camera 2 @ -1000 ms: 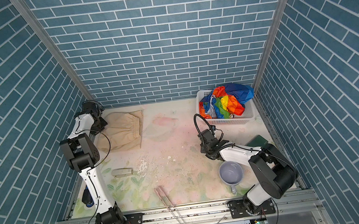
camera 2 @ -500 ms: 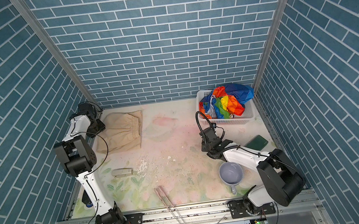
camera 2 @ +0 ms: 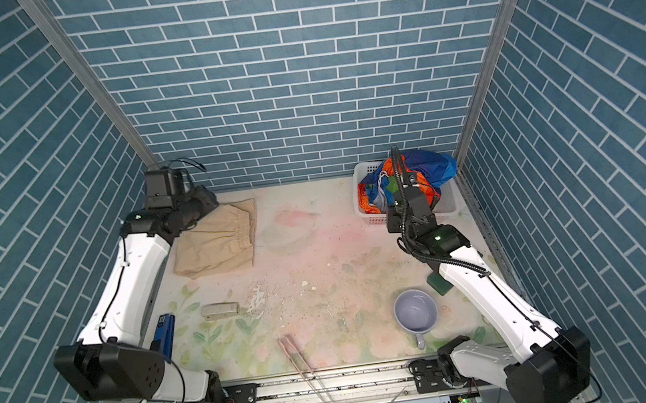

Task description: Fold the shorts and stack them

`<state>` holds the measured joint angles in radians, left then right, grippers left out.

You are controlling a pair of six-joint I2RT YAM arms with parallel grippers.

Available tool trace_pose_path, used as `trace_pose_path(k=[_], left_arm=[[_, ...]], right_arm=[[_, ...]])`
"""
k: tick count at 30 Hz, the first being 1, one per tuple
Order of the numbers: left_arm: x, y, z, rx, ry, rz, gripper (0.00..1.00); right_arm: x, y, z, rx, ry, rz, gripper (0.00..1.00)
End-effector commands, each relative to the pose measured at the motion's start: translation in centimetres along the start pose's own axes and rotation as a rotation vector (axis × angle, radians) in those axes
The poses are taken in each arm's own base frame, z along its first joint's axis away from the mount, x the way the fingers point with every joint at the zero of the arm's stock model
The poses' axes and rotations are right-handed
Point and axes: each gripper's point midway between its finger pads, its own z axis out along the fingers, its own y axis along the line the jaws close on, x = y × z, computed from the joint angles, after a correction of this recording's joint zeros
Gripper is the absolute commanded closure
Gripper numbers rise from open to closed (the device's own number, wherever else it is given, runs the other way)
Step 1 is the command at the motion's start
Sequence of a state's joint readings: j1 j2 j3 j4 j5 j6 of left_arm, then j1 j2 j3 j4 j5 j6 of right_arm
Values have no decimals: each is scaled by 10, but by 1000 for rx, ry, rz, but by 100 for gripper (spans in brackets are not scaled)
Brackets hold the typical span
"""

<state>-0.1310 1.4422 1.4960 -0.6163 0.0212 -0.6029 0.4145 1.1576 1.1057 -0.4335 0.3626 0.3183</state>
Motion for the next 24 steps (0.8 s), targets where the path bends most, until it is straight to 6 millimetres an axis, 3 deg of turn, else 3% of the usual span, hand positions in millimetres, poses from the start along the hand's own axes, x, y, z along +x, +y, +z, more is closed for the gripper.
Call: trace_pose_path(k=[1,2,3,7,10,13,17,24], left_arm=[[50,-31,0,146,82,-57,43],[66,-37,-3,170,100,-43,42],[83,-43,-7,195,120,-24,42],[140,-48,-18,245,234,65,39],[178,-34,-23,227,310,114,37],[204,-13,-21,207,354,107,36],[210,4,-23,152,357,138,35],[172,17,-37,68,277,202,32]], right_arm=[[0,-6,7,-28,99,-45,22],[-3,-10,11,-20,112,-36,16],[-5,-13,16,-16,125,-30,2],[-11,-28,39,-2,164,13,1],[-12,-36,60,-14,184,47,3],[-5,-43,85,-24,233,86,6],[7,-42,115,-53,293,137,9],[17,-37,158,-55,316,185,9]])
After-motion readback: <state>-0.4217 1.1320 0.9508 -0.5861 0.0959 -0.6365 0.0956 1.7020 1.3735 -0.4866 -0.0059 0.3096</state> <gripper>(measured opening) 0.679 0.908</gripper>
